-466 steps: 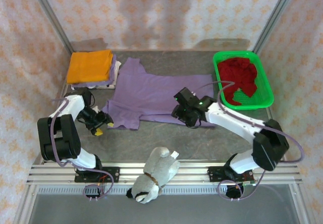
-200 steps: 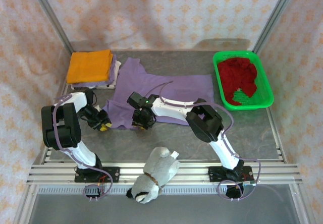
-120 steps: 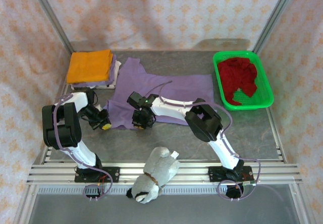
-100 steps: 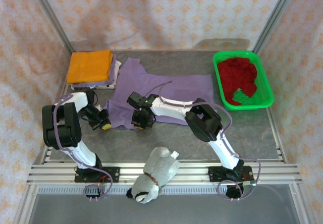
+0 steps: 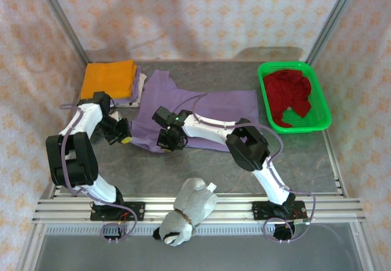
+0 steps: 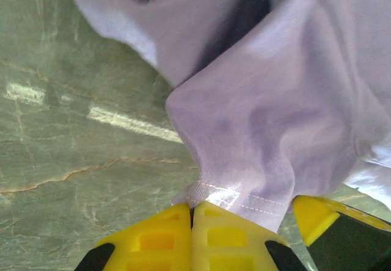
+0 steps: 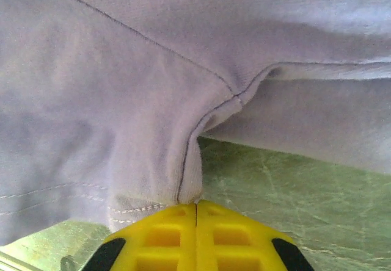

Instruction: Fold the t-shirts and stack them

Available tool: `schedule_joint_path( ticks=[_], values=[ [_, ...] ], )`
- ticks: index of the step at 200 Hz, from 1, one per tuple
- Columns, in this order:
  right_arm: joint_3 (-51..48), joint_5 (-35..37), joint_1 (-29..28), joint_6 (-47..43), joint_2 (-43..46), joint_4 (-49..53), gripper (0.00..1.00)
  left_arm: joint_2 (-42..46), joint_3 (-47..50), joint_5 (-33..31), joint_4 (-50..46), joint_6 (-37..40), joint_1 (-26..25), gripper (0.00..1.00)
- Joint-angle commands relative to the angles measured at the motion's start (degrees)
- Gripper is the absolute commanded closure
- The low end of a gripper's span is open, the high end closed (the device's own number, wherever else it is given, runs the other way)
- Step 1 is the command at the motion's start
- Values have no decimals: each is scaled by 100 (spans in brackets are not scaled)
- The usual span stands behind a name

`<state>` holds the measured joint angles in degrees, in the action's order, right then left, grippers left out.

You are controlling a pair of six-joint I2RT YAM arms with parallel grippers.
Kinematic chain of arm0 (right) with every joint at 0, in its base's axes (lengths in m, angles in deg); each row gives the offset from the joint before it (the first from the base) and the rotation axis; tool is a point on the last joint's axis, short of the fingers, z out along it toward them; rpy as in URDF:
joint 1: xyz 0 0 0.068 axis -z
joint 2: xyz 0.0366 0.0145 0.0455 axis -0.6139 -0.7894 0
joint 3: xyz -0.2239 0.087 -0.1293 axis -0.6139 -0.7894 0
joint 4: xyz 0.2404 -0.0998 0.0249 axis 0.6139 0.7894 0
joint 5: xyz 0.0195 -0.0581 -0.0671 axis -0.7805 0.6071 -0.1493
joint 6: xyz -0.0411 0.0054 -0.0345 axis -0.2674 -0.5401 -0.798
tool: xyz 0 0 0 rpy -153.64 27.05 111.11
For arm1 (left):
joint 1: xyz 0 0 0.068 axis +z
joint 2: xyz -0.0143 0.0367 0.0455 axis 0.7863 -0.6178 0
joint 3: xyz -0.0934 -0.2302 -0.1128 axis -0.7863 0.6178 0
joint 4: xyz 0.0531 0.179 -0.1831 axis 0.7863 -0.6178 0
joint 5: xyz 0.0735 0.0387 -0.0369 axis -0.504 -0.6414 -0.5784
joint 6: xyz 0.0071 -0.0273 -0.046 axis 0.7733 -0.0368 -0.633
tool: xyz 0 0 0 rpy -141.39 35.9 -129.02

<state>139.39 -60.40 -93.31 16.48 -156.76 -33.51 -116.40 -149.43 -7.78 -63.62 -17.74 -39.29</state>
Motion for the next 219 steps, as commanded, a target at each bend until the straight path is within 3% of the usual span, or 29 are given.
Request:
schedule_joint_path(
  ticks=[1,70,135,219],
  values=[
    [245,184,265,-180,342,317,100,-105,-463,84,-317,-164,-146,100],
    [1272,-546,808,-700,-436,887,100,-1480,-2114,101,-375,-416,-643,100],
    [1926,-647,1051,-728,-913,1080,100,-2569,-3616,-18,-828,-310,-828,100],
    [1850,-399,1286,-372,-809,841,100,-3065,-4323,-39,-704,-312,-991,100]
  ],
)
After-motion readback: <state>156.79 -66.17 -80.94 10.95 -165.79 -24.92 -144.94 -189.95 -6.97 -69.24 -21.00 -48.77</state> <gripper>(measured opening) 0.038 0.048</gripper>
